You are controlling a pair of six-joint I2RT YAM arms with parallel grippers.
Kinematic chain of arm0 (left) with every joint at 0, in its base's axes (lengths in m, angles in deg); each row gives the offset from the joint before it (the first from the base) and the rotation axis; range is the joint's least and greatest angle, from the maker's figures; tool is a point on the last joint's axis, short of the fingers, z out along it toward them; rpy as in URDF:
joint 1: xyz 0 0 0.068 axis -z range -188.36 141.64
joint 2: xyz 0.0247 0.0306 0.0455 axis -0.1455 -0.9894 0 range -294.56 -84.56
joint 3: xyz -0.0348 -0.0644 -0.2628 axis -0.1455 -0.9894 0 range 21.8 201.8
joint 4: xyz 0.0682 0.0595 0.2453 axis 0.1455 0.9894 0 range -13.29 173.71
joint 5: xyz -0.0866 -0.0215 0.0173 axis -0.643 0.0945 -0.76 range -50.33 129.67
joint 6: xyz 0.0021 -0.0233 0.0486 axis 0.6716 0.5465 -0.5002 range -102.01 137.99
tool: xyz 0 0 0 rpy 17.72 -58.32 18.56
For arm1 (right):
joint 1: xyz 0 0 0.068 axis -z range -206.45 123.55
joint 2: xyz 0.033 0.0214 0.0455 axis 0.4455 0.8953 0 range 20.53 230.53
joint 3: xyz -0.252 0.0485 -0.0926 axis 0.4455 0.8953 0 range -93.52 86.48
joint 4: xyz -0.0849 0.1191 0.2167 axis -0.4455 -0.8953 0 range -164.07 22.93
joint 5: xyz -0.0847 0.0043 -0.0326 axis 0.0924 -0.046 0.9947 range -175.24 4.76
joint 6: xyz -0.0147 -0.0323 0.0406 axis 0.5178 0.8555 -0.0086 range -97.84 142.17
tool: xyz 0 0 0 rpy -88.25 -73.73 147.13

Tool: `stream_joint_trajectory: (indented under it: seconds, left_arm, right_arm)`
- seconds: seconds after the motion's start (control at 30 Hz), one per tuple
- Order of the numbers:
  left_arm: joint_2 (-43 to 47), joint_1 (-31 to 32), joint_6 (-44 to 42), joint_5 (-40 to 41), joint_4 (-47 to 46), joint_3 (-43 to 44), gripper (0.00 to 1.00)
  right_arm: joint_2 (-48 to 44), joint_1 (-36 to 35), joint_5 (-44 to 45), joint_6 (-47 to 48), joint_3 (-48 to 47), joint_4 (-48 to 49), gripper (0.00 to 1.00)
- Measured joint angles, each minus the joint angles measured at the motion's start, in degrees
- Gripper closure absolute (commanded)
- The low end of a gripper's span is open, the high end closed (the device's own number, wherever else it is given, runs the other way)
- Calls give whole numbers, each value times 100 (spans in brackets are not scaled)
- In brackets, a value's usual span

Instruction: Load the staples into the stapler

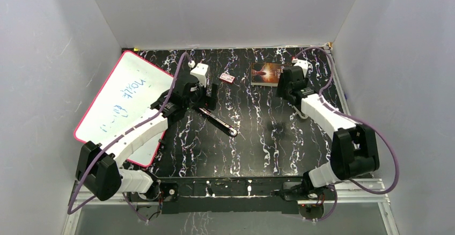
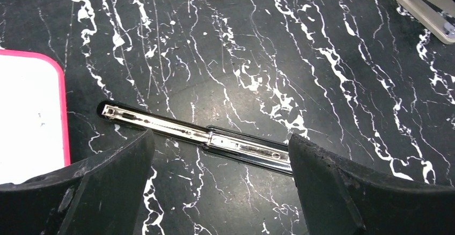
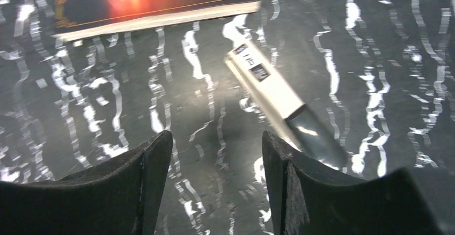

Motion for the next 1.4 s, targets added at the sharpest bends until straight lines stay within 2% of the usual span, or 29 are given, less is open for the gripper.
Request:
stream_joint_trajectory:
  seconds: [0.23,0.6,0.73,0.9,1.17,1.27,1.4]
  left_arm:
    - [0,0,0,-282,61,0,6]
    - [-295,0,13,-619,72,13,6]
    - [-365,0,24,-680,79,17,6]
    - [-365,0,33,-686,72,28,6]
    - [-363,0,24,-625,76,28,6]
    - [-354,0,-20,-520,76,28,6]
    - [-238,0,-149,-376,72,26,6]
  right_arm:
    - [861,284,761,420,-640,-634,23]
    - [1838,525,949,901,-1043,-1132,25]
    - [2044,621,852,1047,-1108,-1132,34]
    - [2061,699,487,1123,-1108,-1167,50]
    - [1775,660,-669,1239,-942,-1121,78]
    - [1652,568,-1132,1303,-833,-1130,83]
    - [1587,177,-1580,1523,-800,-1119,83]
